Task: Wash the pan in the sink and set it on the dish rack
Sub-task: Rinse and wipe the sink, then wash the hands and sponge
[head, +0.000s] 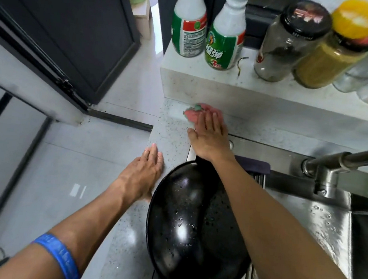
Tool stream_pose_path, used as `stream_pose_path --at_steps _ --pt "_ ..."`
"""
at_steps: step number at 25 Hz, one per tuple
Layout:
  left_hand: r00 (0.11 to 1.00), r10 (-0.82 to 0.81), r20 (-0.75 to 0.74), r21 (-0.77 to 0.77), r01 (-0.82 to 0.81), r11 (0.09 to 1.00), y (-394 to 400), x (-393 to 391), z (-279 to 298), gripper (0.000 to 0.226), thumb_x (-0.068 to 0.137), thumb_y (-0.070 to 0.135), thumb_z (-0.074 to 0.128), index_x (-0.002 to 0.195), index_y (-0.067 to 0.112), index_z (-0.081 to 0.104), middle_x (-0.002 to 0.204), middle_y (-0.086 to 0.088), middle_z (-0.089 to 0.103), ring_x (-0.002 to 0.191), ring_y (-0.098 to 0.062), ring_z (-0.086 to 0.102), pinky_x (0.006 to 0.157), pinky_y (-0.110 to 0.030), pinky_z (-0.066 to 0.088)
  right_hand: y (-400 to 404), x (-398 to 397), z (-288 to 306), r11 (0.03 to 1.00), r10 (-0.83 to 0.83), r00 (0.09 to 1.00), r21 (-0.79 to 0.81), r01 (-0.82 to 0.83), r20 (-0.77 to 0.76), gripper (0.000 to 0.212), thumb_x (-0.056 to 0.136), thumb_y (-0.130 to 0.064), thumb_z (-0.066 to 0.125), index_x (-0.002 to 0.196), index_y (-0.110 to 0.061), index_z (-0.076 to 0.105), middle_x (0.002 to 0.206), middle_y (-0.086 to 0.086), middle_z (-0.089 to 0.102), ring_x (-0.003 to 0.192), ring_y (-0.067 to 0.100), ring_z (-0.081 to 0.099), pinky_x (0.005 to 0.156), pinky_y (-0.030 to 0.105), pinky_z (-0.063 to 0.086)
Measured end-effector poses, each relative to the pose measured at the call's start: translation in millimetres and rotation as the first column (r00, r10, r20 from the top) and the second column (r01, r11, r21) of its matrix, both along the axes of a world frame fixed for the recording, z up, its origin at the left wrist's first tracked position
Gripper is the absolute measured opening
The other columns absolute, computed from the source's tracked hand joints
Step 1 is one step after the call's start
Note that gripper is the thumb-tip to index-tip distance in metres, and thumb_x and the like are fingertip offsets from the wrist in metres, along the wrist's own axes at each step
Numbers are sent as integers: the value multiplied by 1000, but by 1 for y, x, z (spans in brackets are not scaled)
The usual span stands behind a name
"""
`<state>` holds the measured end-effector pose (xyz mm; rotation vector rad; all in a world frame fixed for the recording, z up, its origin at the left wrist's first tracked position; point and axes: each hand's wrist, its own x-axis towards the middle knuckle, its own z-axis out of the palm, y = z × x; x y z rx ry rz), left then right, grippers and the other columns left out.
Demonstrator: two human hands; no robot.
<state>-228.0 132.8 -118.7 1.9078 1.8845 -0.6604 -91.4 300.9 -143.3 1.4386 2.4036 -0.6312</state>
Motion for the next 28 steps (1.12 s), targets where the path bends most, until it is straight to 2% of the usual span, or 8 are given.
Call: stream_pose_path --at_steps 9,14,17,19,21,24,26,28 --pt "1000 16 2 8 -16 1000 2 3 7 101 89 34 65 150 -4 -6 156 -32 -9 148 -39 3 120 -38 19 16 85 -1 973 -229 972 18 230 -52 67 103 -43 26 161 -16 5 169 6 -2 155 25 -8 124 43 -2" --pt "999 37 17 -34 -37 999 4 2 8 122 73 36 82 151 -2 -4 156 -31 -8 147 -38 8 118 -37 23 19 152 -7 909 -391 919 139 394 -47 66 102 -31 34 159 -6 11 167 15 6 154 34 1 125 46 8" --pt "998 59 18 -73 -58 996 3 2 12 122 63 31 88 149 0 7 157 -26 0 147 -36 16 111 -36 31 -2 168 6 889 -374 921 242 389 -107 60 92 -11 49 151 -7 40 159 17 33 150 34 20 120 43 25" --pt "991 110 74 -69 -105 992 5 -2 21 96 66 25 84 142 6 28 151 -15 22 136 -33 39 99 -38 44 -23 171 10 881 -368 905 231 413 -215 55 87 -2 54 140 -17 58 151 8 48 141 29 41 113 38 37" --pt "978 165 126 11 -168 986 8 2 39 56 77 22 69 129 15 49 134 -5 47 114 -29 58 89 -39 52 -43 176 17 746 -602 663 -19 666 -445 43 94 -4 52 132 -20 64 141 1 58 113 21 62 100 34 51" --pt "916 304 262 237 -366 900 6 22 64 44 88 19 58 131 19 56 134 -5 57 119 -29 56 94 -41 47 -82 187 37 297 -829 -148 -648 701 -540 21 103 -10 49 108 -14 69 93 7 67 67 12 57 51 19 50" --pt "805 356 474 316 -533 785 -4 58 87 39 90 19 55 129 20 59 129 -6 62 116 -30 58 96 -40 46 -117 198 51 133 -783 -457 -831 539 -422 20 104 -13 48 111 -9 66 89 10 66 68 18 59 54 26 52" --pt "691 281 666 302 -595 745 -33 111 111 30 88 17 56 116 20 66 114 -5 69 107 -28 62 92 -38 50 -159 222 59 30 -728 -643 -948 317 -238 21 104 -19 47 116 -14 64 103 9 70 83 22 65 80 40 55"
